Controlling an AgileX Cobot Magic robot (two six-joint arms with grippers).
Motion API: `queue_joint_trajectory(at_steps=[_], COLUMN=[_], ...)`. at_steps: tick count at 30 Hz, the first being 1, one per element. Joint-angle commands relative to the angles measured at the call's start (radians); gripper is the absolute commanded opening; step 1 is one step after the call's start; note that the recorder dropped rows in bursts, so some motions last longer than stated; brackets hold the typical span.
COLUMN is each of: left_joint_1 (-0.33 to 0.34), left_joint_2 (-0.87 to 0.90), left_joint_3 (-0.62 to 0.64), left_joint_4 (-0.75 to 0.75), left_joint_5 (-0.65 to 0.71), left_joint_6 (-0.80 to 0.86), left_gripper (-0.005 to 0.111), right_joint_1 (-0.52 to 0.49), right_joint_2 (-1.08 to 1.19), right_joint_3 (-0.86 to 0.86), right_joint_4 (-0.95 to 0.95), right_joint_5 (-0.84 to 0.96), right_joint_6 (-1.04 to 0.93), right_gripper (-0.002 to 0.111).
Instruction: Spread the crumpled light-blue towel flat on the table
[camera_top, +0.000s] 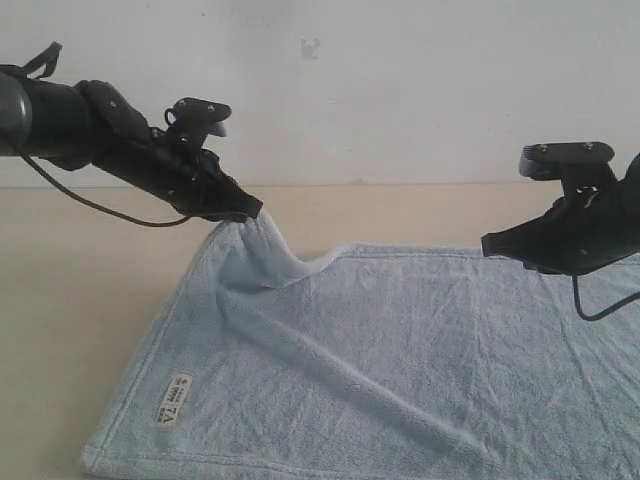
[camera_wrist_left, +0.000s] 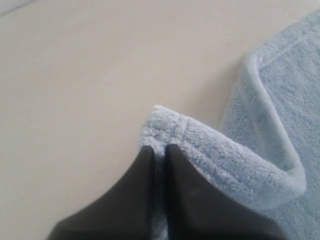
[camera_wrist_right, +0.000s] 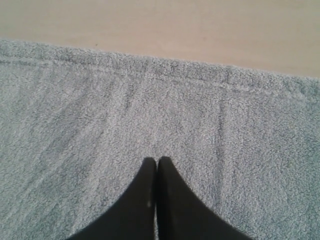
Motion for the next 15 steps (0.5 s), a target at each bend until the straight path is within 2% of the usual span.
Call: queue_joint_trajectory(at_steps=[1, 5, 9, 15], left_joint_1=[0.036, 0.065, 0.09, 0.111], left_joint_2=[-0.004, -0.002, -0.002, -0.002], left_joint_3=[-0.002, -0.002, -0.002, -0.002], left_joint_4=[0.028, 0.097, 0.251, 0.364], left_joint_5=[-0.007, -0.014, -0.028, 0.028], left_joint_6=[-0.083, -0.218, -0.361, -0.338], left_gripper=[0.004, 0.004, 0.004, 0.007], right_joint_1=[0.001, 0.001, 0.001, 0.001], right_joint_2=[-0.012, -0.012, -0.012, -0.012], right_joint_3=[0.005, 0.005, 0.005, 0.005], right_joint_4=[-0.003, -0.003, -0.003, -0.003], right_joint_5=[-0.007, -0.007, -0.007, -0.007], right_joint_6=[0.005, 0.005, 0.005, 0.007], right_gripper=[0.0, 0.0, 0.0, 0.0])
